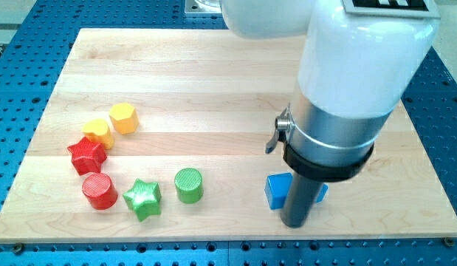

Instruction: Push the cube to the top right of the hexagon

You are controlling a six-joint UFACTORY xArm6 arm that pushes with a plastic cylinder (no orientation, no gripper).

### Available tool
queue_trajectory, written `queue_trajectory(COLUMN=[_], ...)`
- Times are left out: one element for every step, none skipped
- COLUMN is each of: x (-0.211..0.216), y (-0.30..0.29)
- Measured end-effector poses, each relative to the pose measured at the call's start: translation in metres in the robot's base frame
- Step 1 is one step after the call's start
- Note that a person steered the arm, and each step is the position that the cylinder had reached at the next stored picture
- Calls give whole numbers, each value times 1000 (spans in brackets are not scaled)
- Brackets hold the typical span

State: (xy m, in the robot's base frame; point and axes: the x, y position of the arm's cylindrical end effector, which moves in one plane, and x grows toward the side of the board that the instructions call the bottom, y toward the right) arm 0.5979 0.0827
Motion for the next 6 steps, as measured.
queue_trajectory(x=[-70,-136,-138,-122,-99,-99], y=[-16,-26,-31,-22,13,-10])
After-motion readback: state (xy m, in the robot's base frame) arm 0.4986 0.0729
